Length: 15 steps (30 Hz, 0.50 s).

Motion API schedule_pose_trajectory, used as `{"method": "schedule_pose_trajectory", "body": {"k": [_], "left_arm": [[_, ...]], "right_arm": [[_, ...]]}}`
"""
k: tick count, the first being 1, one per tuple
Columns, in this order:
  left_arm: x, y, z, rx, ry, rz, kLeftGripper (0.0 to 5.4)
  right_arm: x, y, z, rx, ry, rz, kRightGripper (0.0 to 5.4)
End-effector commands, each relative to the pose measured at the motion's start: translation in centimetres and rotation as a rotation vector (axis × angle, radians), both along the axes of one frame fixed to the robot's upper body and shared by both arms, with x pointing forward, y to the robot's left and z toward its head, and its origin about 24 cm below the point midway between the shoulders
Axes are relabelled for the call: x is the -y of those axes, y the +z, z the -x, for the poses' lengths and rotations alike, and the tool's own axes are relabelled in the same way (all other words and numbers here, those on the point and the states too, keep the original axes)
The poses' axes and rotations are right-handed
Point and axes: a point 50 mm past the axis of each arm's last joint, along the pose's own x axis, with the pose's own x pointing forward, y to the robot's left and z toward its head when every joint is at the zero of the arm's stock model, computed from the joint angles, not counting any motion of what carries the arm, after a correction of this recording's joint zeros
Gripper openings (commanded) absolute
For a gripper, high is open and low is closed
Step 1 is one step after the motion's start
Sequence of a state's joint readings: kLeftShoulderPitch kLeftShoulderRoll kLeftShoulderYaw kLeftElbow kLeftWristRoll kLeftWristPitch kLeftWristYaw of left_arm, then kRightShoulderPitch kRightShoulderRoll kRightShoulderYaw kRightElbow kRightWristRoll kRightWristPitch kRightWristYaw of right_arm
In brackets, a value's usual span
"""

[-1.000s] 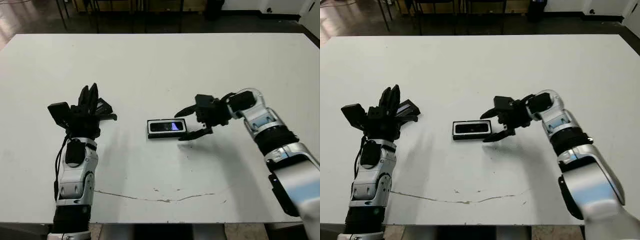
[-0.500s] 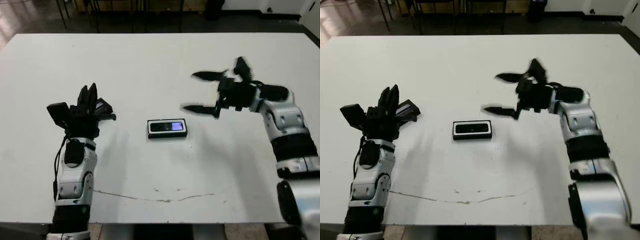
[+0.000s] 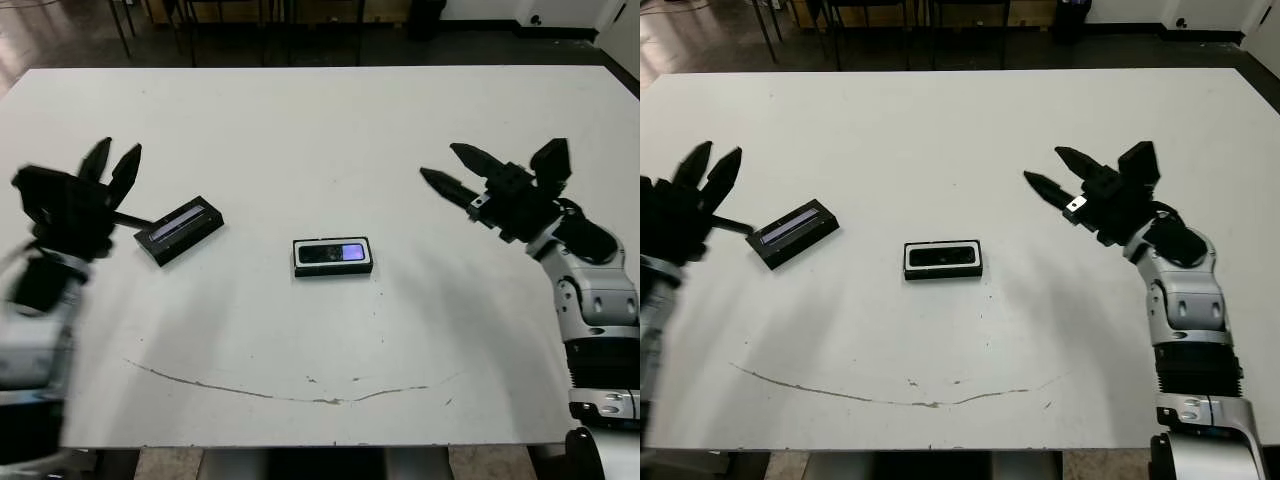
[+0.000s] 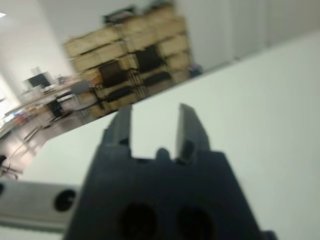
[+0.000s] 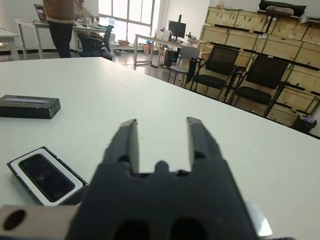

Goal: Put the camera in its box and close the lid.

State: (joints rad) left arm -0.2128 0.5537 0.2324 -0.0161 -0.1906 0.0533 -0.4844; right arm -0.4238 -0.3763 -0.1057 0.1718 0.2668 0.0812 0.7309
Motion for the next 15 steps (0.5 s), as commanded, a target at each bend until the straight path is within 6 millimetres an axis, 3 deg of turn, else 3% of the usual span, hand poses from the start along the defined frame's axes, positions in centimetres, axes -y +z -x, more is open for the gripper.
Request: {"method": "schedule_pose_trajectory", "body": {"k": [1, 4, 10, 15], "left_arm": [[-1.4, -0.5, -1.2, -0.121, -0.066, -0.047, 1.81], [-2.1, -1.2, -2.4, -0.201, -0.106, -0.066, 2.51], [-2.2, -2.7, -4.1, -0.313, -0.203, -0.102, 3.96], [-1.4, -4.1, -4.7, -0.418, -0.296, 0.021, 5.15]], "right_arm": [[0.5, -0.4, 0.2, -0.033, -0.028, 0.006, 0.71], [0.5, -0.3, 0.2, -0.032, -0.036, 0.009, 0.03], [0.6, -0.4, 0.2, -0.025, -0.054, 0.02, 0.0], [0.7, -0.7, 0.2, -0.04, -0.071, 0.038, 0.0]]}}
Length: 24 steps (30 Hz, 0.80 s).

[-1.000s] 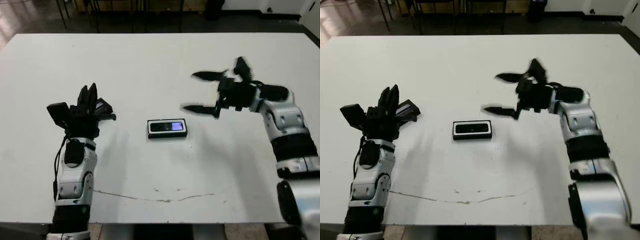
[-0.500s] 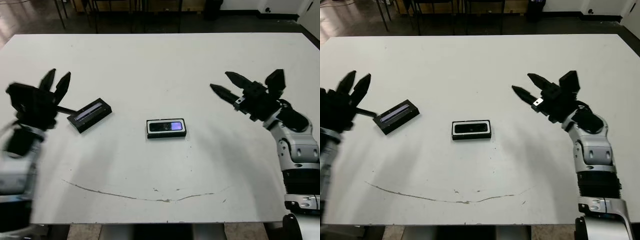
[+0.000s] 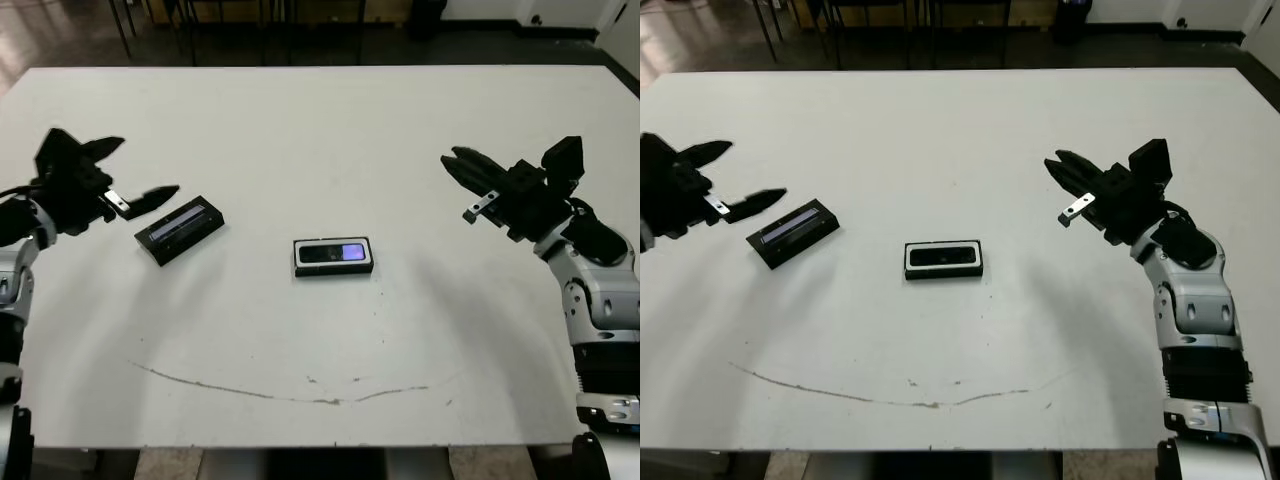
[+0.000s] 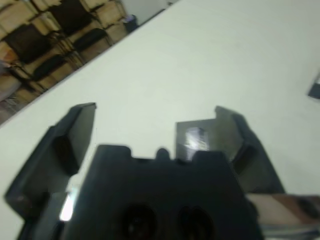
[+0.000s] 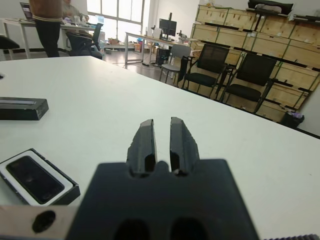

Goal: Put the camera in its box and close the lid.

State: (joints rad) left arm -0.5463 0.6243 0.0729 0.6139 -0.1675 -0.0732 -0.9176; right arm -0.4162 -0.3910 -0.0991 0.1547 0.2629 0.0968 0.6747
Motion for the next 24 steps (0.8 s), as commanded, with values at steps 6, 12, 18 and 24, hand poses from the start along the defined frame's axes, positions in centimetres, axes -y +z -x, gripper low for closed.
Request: {"method": "schedule_pose_trajectory", "body": {"k": [6, 12, 18, 24], "left_arm": [[0.6, -3.5, -0.1, -0.167, 0.021, 0.097, 5.38], [-0.1, -5.2, 0.2, -0.235, 0.083, 0.09, 5.38], [-0.8, -6.1, 0.7, -0.205, 0.083, -0.135, 5.38], [-0.8, -6.7, 0.9, -0.215, 0.075, -0.216, 5.38]], "right_arm": [[0.6, -1.2, 0.2, -0.074, -0.007, -0.003, 0.0], [0.9, -1.6, 0.2, -0.095, -0.008, -0.013, 0.0], [0.9, -1.7, 0.2, -0.088, -0.006, 0.004, 0.0], [0.8, -1.7, 0.2, -0.092, -0.004, -0.003, 0.0]]}}
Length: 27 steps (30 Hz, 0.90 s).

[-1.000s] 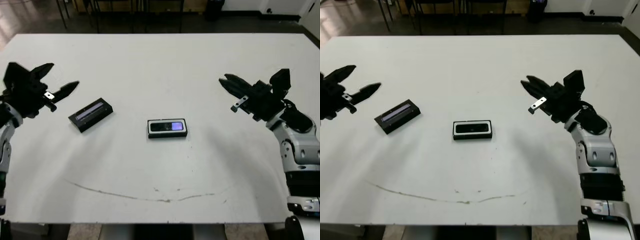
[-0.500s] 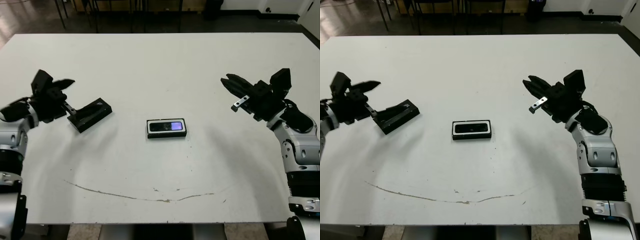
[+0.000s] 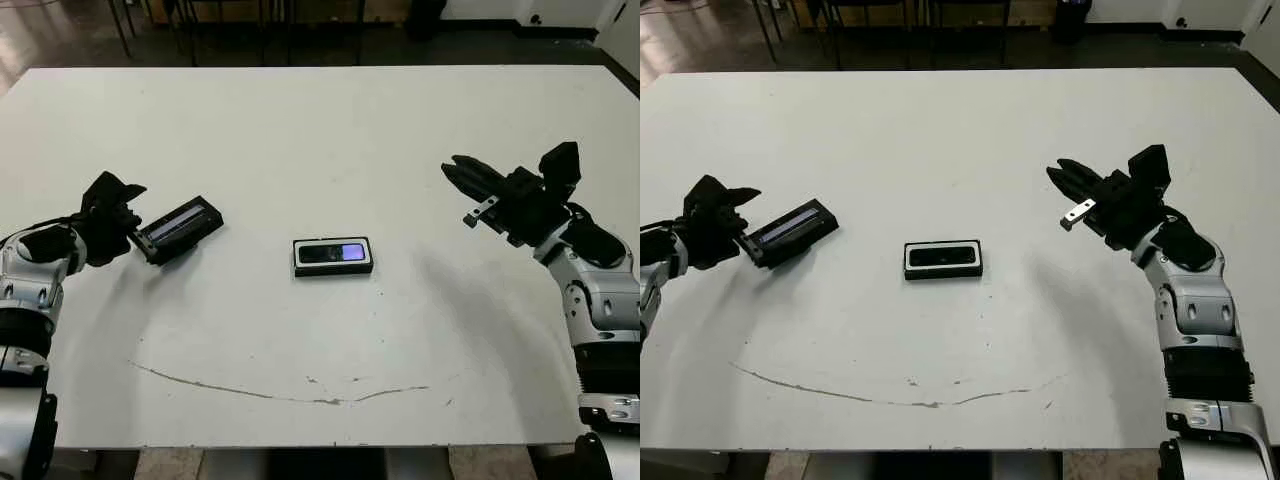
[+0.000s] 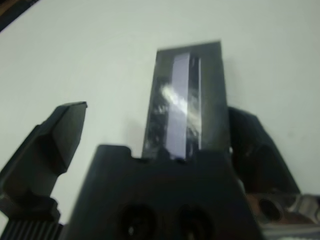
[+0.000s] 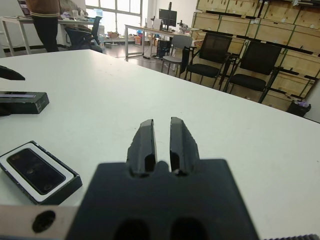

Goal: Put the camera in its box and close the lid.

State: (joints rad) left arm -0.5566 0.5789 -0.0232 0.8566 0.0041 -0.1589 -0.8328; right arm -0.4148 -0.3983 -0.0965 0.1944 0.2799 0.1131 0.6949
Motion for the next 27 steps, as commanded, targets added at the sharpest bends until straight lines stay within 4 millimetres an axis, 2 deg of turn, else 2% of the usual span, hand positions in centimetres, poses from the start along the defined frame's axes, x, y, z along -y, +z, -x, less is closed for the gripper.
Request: {"method": "schedule_pose_trajectory", "body": {"k": [1, 10, 12, 19, 27], "left_arm": [[-0.5, -1.0, 0.7, -0.034, -0.014, -0.087, 5.38], [-0.3, -1.7, 0.9, -0.126, -0.038, -0.062, 5.38], [-0.2, -1.7, 1.0, -0.135, -0.045, -0.043, 5.17], [-0.2, -2.3, 1.3, -0.2, -0.045, 0.059, 3.6], [-0.4, -2.6, 1.4, -0.352, -0.083, 0.16, 1.8]], "right_arm": [[0.4, -0.8, 0.3, -0.039, -0.01, 0.012, 0.0], [0.4, -0.9, 0.2, -0.037, -0.011, 0.021, 0.0], [0.4, -0.9, 0.2, -0.04, -0.015, 0.023, 0.0], [0.5, -0.9, 0.3, -0.042, -0.026, 0.033, 0.0], [0.5, -1.0, 0.2, -0.039, -0.027, 0.033, 0.0]]}}
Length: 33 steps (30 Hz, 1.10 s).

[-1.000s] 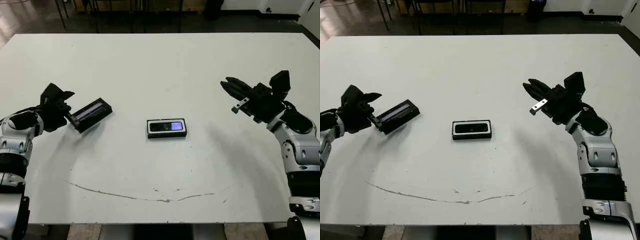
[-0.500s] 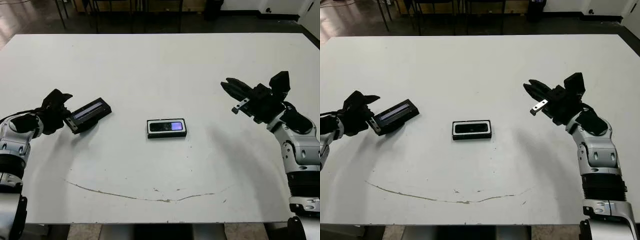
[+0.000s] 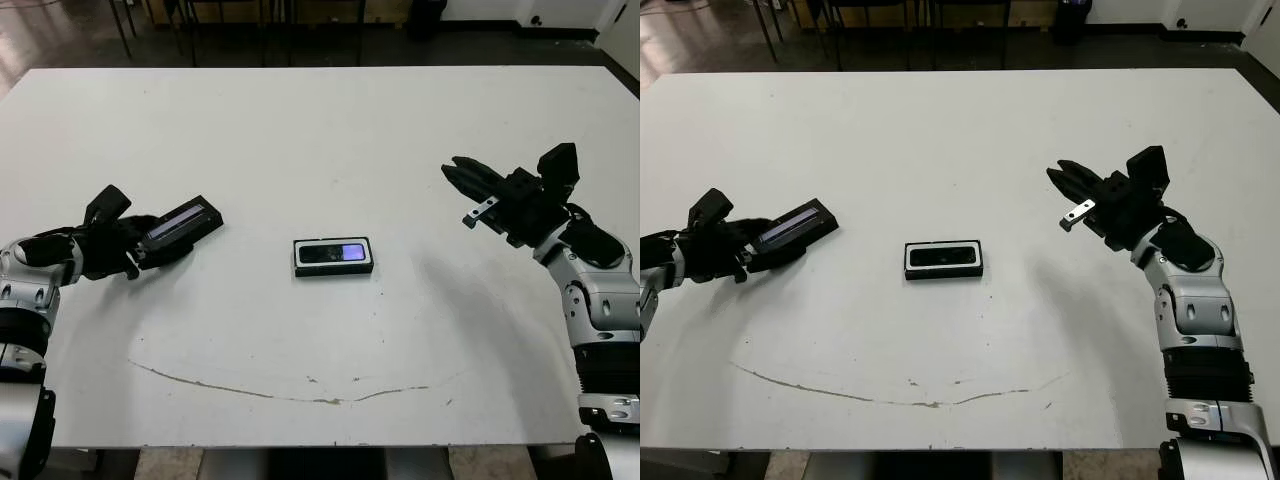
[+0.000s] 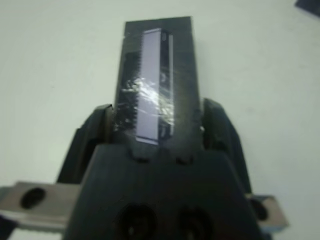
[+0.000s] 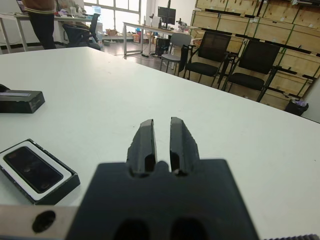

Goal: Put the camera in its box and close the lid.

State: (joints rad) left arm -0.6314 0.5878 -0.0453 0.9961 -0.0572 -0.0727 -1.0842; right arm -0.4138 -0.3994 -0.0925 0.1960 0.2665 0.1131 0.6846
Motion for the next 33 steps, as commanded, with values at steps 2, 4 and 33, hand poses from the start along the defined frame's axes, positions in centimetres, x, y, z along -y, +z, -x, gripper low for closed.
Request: {"method": "schedule_pose_trajectory", "body": {"k": [2, 4, 33], "left_arm": [[-0.2, -1.8, 1.0, -0.132, -0.009, 0.02, 1.61], [-0.2, -1.7, 1.0, -0.124, -0.024, 0.01, 1.58], [12.0, 3.4, -2.5, -0.02, -0.539, 0.086, 1.58]], "right_arm": [[0.5, -0.9, 0.3, -0.039, -0.015, 0.014, 0.0], [0.5, -1.0, 0.3, -0.042, -0.014, 0.012, 0.0], [0.5, -1.3, 0.1, -0.058, -0.005, 0.002, 0.0]]}}
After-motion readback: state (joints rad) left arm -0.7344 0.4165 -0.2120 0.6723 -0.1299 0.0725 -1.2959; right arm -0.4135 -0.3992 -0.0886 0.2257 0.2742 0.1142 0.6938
